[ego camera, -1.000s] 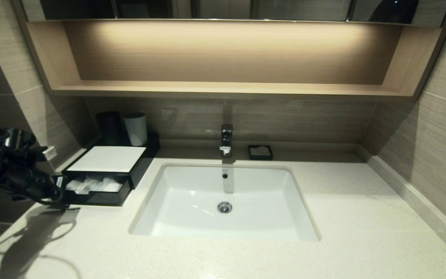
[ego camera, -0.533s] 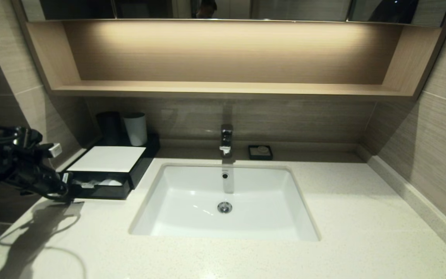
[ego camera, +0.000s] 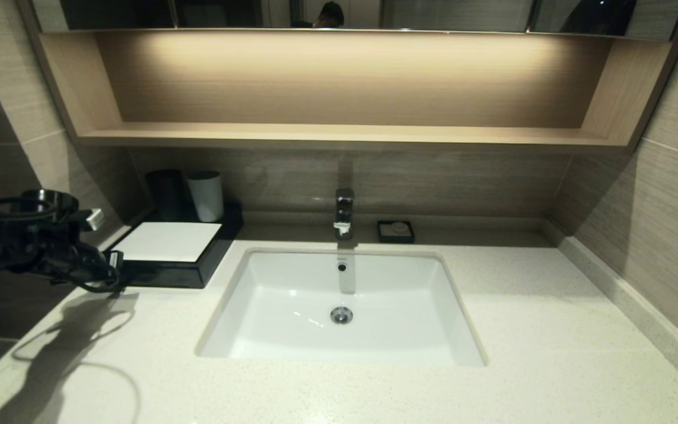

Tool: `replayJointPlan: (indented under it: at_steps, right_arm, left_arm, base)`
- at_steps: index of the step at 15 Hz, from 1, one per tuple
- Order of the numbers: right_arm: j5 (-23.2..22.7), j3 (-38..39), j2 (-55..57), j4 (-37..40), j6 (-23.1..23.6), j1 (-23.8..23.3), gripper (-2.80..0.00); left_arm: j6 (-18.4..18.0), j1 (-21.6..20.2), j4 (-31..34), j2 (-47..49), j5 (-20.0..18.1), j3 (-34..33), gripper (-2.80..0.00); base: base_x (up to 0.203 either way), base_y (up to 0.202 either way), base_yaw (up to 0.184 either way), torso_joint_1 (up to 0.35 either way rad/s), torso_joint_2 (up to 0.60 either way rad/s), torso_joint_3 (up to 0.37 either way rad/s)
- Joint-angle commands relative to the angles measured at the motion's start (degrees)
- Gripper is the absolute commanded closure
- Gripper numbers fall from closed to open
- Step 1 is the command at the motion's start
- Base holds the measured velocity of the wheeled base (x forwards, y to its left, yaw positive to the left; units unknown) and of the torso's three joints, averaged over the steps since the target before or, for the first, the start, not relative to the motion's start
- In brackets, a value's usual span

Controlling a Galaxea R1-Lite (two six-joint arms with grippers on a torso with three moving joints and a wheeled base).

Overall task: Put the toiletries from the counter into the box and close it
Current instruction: Close the drawer

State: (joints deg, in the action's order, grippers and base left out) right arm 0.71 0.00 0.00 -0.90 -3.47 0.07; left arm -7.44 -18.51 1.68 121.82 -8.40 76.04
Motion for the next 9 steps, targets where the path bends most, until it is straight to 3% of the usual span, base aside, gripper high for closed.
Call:
replayJointPlan:
  at_steps: [1,6,9]
  right_arm:
    - [0.00,0.00,0.00,-0.06,-0.04,0.01,0.00]
    - [0.00,0.00,0.00,-0.04,-0.04,0.01,0.00]
    - [0.00,0.00,0.00,-0.06,-0.04,0.01,0.00]
  left_arm:
    - [0.06,0.05,-0.50,0.84,-0.04,0.33,0.00]
    - [-0.16,0.00,-1.10,-0.62,-0.06,-0.27,0.00]
    - [0.05,-0.03,-0.56,-7.07,-0.21,-3.45,0.00]
  base:
    - [0.000,0.000,0.000,0.000,0.00,0.000]
    - [0.000,0.000,0.000,0.000,0.00,0.000]
    - [0.000,0.000,0.000,0.000,0.00,0.000]
